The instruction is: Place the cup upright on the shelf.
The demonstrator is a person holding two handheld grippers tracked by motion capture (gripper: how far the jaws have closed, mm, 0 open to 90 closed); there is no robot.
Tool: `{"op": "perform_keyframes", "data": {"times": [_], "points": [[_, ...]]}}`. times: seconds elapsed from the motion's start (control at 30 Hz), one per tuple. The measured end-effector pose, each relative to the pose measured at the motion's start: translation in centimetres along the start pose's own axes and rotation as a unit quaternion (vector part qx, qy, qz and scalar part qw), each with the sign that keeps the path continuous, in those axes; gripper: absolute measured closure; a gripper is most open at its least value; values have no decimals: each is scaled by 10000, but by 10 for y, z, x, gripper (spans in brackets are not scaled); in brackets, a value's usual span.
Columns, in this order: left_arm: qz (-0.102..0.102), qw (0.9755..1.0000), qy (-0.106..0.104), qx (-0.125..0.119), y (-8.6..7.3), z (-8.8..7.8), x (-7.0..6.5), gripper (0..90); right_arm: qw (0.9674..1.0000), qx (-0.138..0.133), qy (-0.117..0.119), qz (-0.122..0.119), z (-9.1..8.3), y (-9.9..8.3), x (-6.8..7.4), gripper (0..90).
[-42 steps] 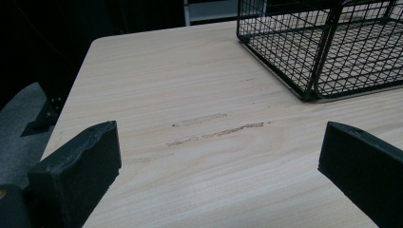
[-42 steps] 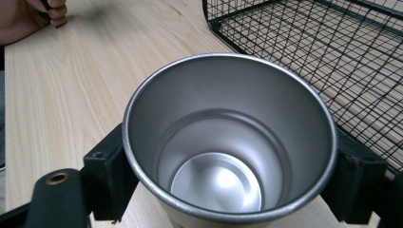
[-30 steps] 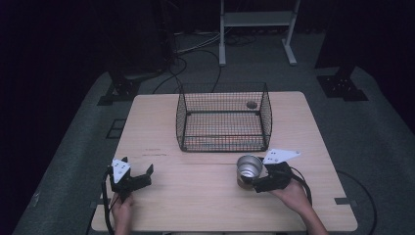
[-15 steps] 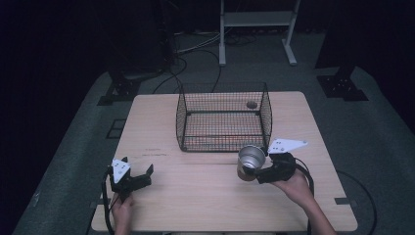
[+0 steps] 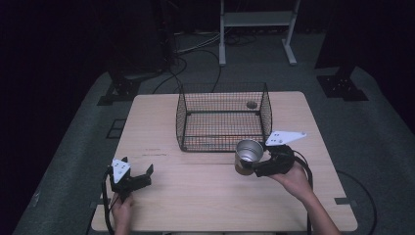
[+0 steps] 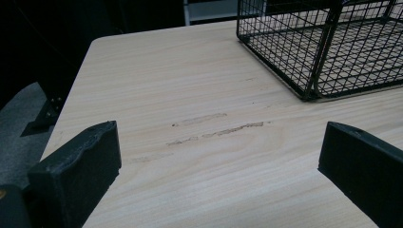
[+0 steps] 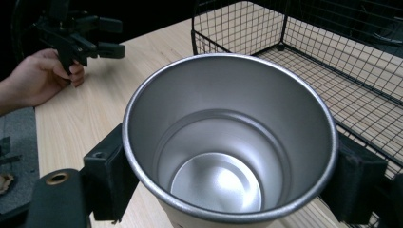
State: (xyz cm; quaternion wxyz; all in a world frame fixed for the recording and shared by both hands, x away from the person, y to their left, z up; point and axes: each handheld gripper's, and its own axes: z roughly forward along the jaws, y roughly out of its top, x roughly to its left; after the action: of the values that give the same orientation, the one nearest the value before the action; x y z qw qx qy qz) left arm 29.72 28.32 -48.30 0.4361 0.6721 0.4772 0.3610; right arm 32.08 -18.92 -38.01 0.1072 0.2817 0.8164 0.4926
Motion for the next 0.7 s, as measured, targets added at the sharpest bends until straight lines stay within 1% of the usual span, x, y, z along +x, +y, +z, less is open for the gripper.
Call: {"op": "perform_keyframes", "data": {"times": [0.1,0.2,0.43,0.7], "points": [[2,10000,-2,-4,0,0,0,0,10000,-15,-4,-30,-1,8,-1,180],[6,10000,-1,2,0,0,0,0,10000,-18,35,16,-1,12,-3,181],[14,10000,-7,9,0,0,0,0,10000,-41,38,41,-1,22,-7,180],[-3,10000,-17,-6,0,0,0,0,10000,-46,54,-3,1,36,-8,181]]}}
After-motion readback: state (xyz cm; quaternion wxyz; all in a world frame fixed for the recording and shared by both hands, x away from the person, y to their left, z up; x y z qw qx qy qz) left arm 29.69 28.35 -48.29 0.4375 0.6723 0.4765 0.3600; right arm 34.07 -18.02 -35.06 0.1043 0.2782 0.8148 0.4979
